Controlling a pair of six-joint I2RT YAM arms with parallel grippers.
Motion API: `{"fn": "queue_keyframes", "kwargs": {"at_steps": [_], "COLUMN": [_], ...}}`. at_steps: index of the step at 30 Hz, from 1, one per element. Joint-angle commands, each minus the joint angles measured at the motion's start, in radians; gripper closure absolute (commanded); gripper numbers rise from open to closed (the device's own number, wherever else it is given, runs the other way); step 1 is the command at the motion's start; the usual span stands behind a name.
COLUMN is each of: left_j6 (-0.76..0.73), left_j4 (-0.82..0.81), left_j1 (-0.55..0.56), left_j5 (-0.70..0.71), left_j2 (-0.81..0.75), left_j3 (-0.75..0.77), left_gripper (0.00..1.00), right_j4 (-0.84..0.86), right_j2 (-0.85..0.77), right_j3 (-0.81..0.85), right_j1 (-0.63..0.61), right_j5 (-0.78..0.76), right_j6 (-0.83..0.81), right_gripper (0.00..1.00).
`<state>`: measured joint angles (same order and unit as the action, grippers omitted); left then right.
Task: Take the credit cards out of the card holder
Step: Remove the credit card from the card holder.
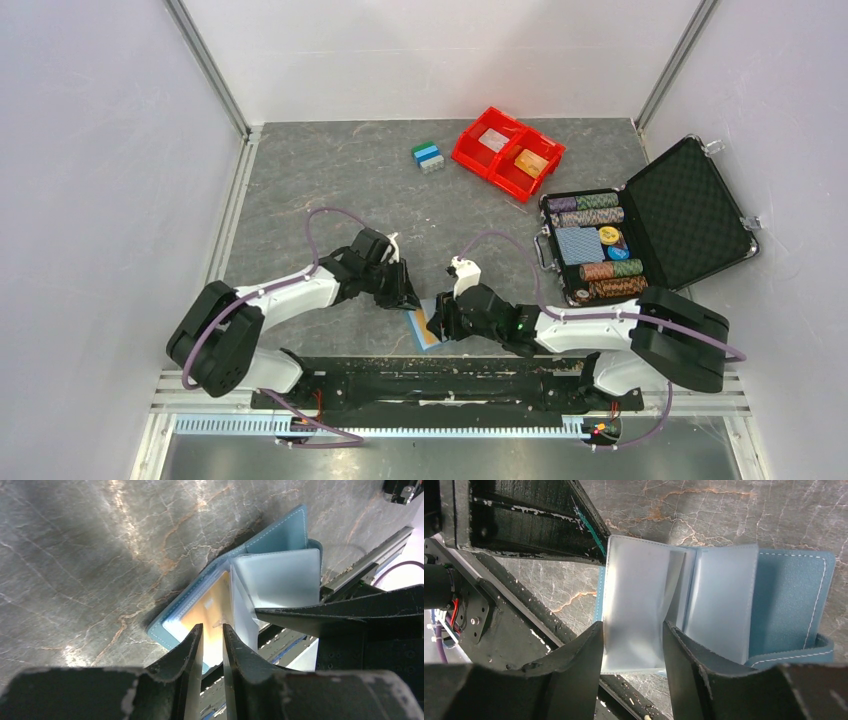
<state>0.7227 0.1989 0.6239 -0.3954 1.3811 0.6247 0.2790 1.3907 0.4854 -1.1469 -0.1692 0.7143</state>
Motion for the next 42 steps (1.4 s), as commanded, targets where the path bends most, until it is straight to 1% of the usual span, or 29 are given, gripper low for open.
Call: {"fn": "queue_keyframes", "kwargs": {"at_steps": [1,3,6,9,12,16,18,24,28,34,39,42], "left_j6": [0.043,0.053,0.068,0.085,0.098,0.118,0.128,0.136,0.135,0.128,0.093,0.084], "left_j4": [-0.057,-0.067,-0.089,-0.122,-0.154,-0.195,-0.243,-0.278,-0.285,-0.273,-0.169,-0.141], "left_j1": [0.017,0.02,0.029,0.039,0.05,0.062,0.067,0.079,0.08,0.08,0.08,0.08], "left_j5": [-0.055,-0.068,-0.084,-0.101,-0.109,-0.114,-0.118,-0.126,-0.125,-0.109,-0.035,-0.017], "left_j2": [0.009,0.011,0.017,0.027,0.045,0.075,0.09,0.13,0.146,0.155,0.125,0.109], "left_j3": [0.046,0.047,0.051,0.052,0.052,0.049,0.049,0.073,0.082,0.086,0.086,0.073], "left_gripper": [0.73,0.73,0.73,0.72,0.72,0.71,0.71,0.71,0.71,0.71,0.71,0.69], "right_j4": [0.01,-0.014,-0.05,-0.101,-0.169,-0.236,-0.252,-0.273,-0.267,-0.255,-0.231,-0.215], "right_j2": [-0.05,-0.066,-0.096,-0.129,-0.171,-0.256,-0.288,-0.338,-0.35,-0.324,-0.294,-0.265], "right_j3": [-0.001,0.005,0.012,0.018,0.031,0.044,0.048,0.051,0.05,0.043,0.032,0.033], "right_j1": [0.003,0.004,0.005,0.006,0.005,0.005,0.005,0.005,0.005,0.006,0.005,0.009], "right_j5": [-0.013,-0.029,-0.054,-0.089,-0.133,-0.183,-0.191,-0.187,-0.183,-0.161,-0.146,-0.122], "right_j6": [0.001,-0.004,-0.011,-0.021,-0.037,-0.069,-0.088,-0.106,-0.11,-0.121,-0.132,-0.139], "right_gripper": [0.47,0.42,0.38,0.36,0.36,0.38,0.39,0.51,0.55,0.55,0.54,0.55]}}
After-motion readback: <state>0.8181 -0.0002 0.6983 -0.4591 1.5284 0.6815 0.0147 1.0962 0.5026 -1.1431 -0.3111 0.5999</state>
